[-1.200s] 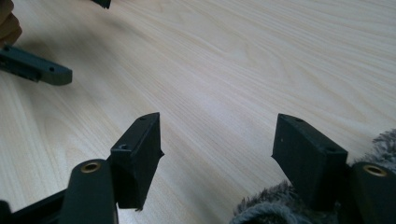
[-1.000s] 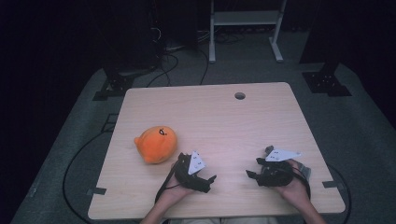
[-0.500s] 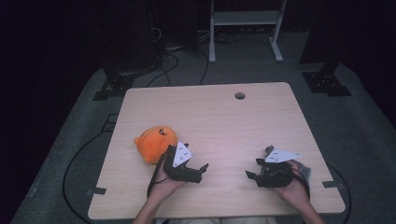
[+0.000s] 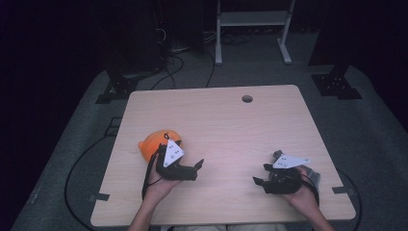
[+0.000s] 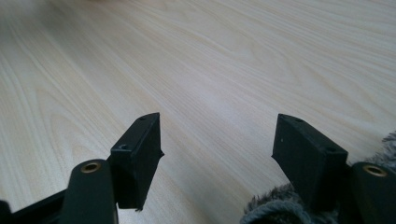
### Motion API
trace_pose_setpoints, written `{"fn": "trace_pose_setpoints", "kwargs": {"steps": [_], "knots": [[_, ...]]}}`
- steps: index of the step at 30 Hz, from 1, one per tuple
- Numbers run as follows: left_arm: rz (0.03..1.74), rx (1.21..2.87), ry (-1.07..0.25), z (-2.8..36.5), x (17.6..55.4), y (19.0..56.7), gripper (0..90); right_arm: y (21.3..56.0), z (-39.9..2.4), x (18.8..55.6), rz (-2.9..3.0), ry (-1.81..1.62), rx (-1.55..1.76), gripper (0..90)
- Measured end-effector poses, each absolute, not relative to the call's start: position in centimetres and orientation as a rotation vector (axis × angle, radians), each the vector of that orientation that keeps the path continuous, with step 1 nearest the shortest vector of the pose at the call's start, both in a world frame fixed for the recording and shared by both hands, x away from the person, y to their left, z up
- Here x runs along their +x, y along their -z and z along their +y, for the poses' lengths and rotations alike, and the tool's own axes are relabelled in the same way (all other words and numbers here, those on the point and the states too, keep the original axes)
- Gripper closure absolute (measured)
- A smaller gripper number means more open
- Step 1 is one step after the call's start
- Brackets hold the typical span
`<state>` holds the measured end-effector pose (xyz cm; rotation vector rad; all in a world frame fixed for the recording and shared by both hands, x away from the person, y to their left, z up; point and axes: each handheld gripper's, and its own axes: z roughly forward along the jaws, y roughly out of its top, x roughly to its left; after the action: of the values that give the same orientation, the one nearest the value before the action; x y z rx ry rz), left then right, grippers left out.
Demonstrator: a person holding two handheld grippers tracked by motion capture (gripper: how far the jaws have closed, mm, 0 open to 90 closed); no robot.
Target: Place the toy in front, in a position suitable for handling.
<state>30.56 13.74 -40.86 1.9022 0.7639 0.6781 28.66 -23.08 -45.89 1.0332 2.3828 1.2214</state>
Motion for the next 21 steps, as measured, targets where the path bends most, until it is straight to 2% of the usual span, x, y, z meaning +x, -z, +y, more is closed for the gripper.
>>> {"fn": "trace_pose_setpoints", "kwargs": {"steps": [21], "knots": [[0.915,1.836,-0.783,18.5,31.6,40.5,1.2,45.9,-23.6,28.8,2.365,-1.233,1.053,31.0]]}}
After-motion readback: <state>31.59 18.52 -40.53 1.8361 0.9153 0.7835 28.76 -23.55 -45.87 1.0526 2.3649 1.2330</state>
